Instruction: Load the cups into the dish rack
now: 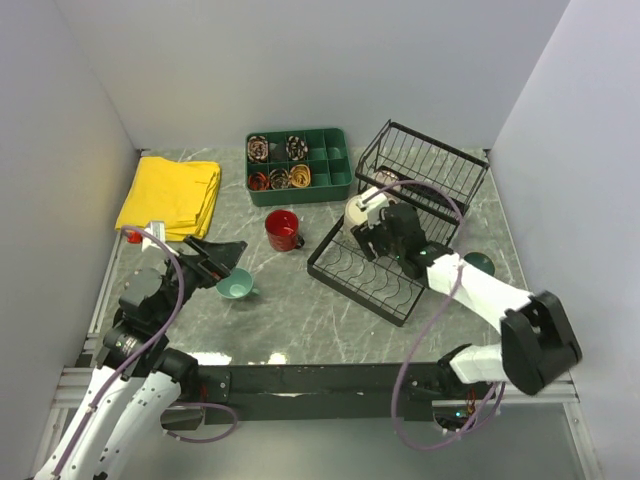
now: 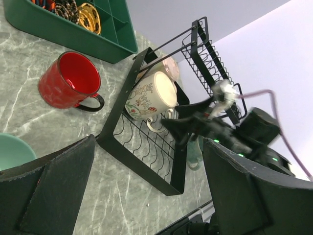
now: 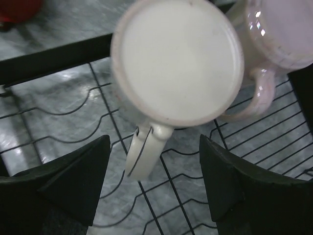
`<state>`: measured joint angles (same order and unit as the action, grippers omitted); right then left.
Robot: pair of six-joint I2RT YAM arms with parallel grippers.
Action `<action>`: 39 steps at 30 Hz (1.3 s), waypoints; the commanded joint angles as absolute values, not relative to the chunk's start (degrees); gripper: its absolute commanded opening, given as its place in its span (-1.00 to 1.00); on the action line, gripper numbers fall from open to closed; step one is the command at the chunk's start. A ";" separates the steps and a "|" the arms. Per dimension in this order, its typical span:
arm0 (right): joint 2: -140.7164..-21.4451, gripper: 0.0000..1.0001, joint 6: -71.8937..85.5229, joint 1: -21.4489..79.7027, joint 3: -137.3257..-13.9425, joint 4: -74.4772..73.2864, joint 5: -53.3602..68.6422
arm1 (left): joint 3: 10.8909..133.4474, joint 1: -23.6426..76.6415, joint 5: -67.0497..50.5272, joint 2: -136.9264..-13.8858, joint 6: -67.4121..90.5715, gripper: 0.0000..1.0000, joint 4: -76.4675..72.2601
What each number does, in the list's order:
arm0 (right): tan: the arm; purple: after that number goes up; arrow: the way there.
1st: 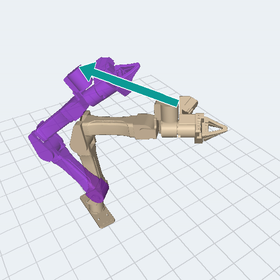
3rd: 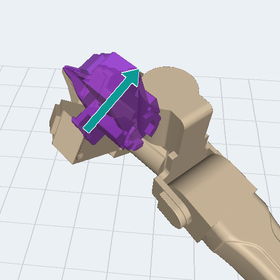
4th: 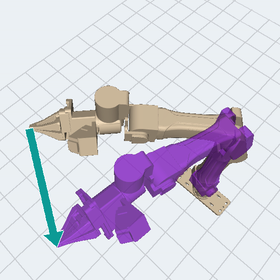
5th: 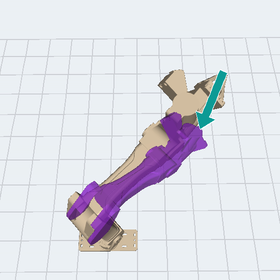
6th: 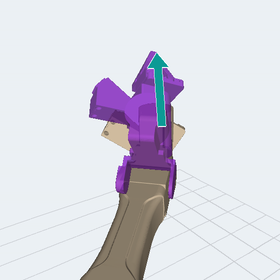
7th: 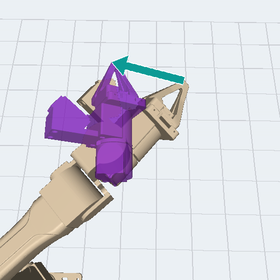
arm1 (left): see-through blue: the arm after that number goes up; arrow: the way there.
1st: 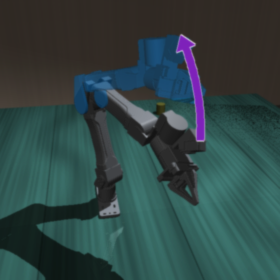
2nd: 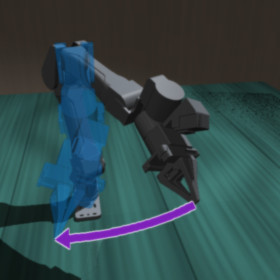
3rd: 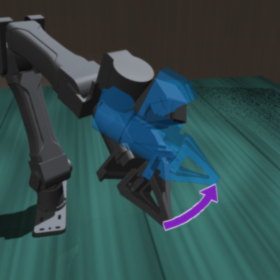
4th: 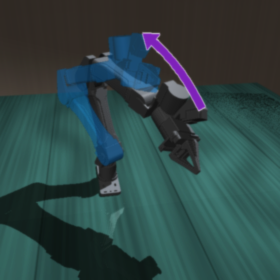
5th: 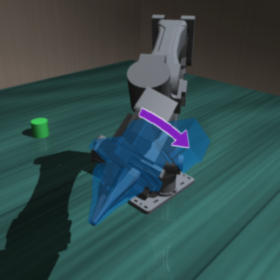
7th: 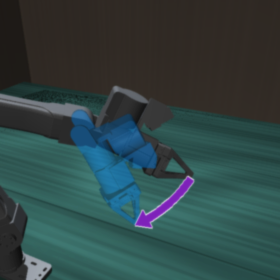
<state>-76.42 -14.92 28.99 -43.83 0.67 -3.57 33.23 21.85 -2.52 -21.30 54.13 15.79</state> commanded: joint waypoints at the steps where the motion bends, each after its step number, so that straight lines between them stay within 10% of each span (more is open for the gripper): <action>1: -65.94 0.60 -23.00 29.27 -46.14 -4.82 5.58 | 34.54 22.06 -1.67 -20.65 53.00 0.93 15.73; 7: -63.79 0.62 -34.78 29.27 -50.88 -19.23 22.04 | 33.75 22.06 -2.55 -21.44 53.44 0.93 14.06; 12: -75.39 -0.40 -40.79 29.36 -60.88 -30.93 29.27 | 34.45 22.06 -2.81 -21.53 53.09 0.93 15.02; 39: -100.37 -0.31 -25.22 29.88 -74.62 -22.50 -4.74 | 33.92 22.06 -1.49 -18.10 52.29 0.93 18.11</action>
<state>-99.00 -25.19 31.16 -70.87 -24.93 0.10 33.23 21.91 -1.63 -18.35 53.41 18.79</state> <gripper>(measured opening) 0.343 0.966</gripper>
